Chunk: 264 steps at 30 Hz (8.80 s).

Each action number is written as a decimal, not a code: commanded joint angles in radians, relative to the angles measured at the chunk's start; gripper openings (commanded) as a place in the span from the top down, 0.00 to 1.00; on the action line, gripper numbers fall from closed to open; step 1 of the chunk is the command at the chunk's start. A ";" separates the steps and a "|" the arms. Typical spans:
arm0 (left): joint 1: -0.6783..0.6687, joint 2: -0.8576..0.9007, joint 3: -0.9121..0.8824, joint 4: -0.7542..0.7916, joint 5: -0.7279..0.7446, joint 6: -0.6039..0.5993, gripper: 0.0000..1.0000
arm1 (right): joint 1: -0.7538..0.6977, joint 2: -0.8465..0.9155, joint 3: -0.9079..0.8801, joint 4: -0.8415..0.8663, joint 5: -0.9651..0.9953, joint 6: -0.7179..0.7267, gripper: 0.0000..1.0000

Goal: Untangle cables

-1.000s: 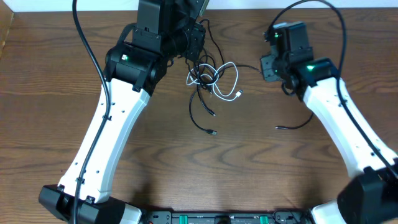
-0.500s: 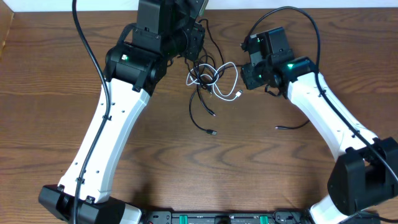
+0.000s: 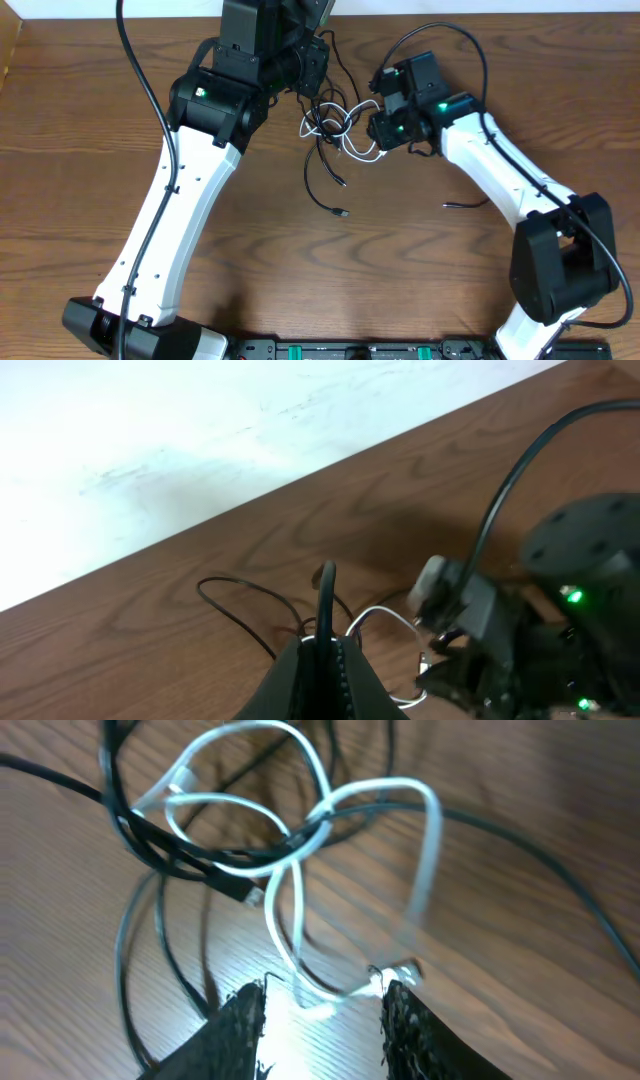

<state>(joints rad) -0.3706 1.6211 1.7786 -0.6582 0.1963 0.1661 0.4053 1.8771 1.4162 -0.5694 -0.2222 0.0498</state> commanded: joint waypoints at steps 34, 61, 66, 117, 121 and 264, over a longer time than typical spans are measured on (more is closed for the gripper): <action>-0.004 -0.024 -0.011 0.005 -0.010 0.017 0.93 | -0.024 0.034 0.052 0.023 0.159 0.060 0.68; -0.004 -0.024 -0.011 0.005 -0.010 0.017 0.92 | -0.005 0.044 0.055 0.005 0.125 0.077 0.66; -0.004 -0.024 -0.011 0.004 -0.010 0.017 0.92 | 0.006 0.074 0.055 0.008 0.113 0.078 0.66; -0.002 -0.024 -0.013 0.012 -0.164 0.044 0.93 | -0.167 -0.361 0.056 -0.238 0.799 0.061 0.99; 0.018 -0.024 -0.029 0.028 -0.235 0.050 0.93 | -0.226 -0.418 0.056 -0.291 0.809 0.088 0.99; 0.111 -0.024 -0.081 0.054 -0.137 -0.002 0.92 | 0.224 0.059 0.060 -0.283 0.383 0.085 0.59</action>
<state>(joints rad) -0.2592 1.6207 1.6936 -0.6052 0.0719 0.1577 0.6258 1.9244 1.4593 -0.8650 0.1081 0.1761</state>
